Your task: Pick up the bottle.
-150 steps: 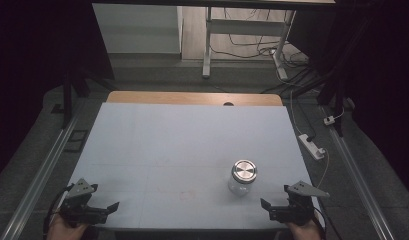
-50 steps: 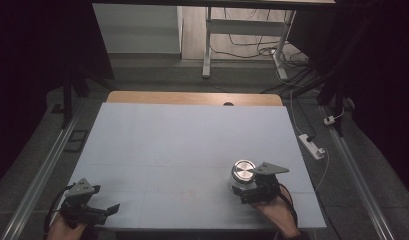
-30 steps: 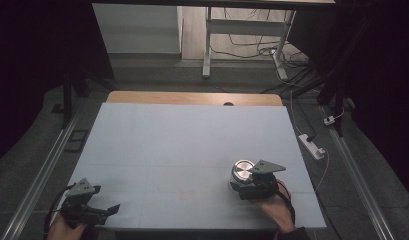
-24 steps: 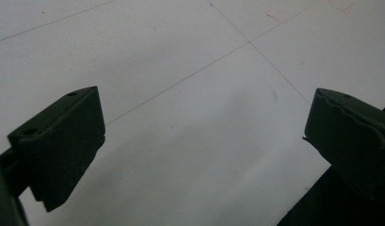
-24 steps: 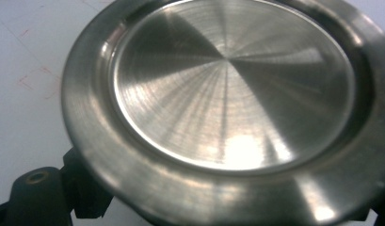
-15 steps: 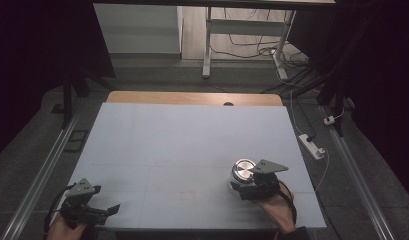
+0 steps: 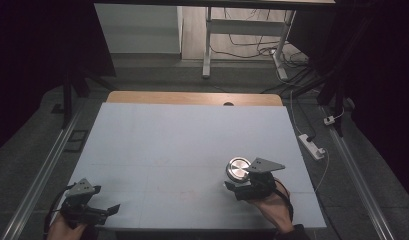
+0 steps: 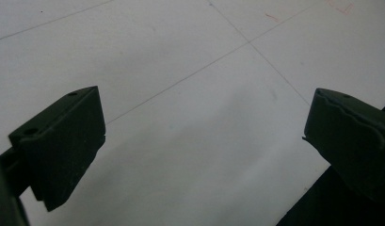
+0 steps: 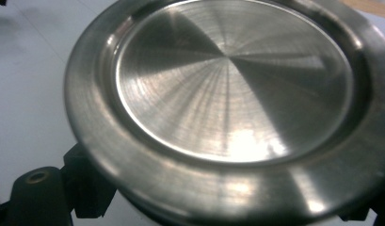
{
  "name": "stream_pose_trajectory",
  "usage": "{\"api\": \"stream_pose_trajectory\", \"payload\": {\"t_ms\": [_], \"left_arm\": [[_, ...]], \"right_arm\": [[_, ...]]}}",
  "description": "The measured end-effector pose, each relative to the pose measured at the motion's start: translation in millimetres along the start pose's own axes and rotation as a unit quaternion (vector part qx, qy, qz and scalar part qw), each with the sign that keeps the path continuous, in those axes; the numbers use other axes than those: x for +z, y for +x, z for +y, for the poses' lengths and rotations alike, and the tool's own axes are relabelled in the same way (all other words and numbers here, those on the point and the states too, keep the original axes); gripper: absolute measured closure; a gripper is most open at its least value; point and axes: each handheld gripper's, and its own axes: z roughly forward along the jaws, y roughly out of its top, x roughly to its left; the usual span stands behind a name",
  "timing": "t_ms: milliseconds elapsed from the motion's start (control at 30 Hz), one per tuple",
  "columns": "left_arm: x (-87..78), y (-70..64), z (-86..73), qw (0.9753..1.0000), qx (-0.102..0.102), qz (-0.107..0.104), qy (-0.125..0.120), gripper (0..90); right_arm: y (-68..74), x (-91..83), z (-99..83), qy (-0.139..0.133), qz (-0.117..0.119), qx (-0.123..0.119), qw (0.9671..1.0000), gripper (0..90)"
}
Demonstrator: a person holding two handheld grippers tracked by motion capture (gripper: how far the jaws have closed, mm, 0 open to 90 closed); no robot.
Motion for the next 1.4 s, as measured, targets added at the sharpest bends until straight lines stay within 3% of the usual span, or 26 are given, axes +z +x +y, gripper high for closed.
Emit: {"api": "stream_pose_trajectory", "payload": {"t_ms": [600,1400], "left_arm": [[0.0,0.1,-0.1,1.0000,0.001,0.000,0.000,0.4],[0.2,0.1,-0.1,1.0000,0.001,-0.002,0.001,0.4]], "right_arm": [[16.5,25.3,23.8,-0.001,0.033,-0.018,0.9993,14.4],[33.5,63.5,45.5,-0.003,0.060,-0.038,0.9975,14.4]]}}
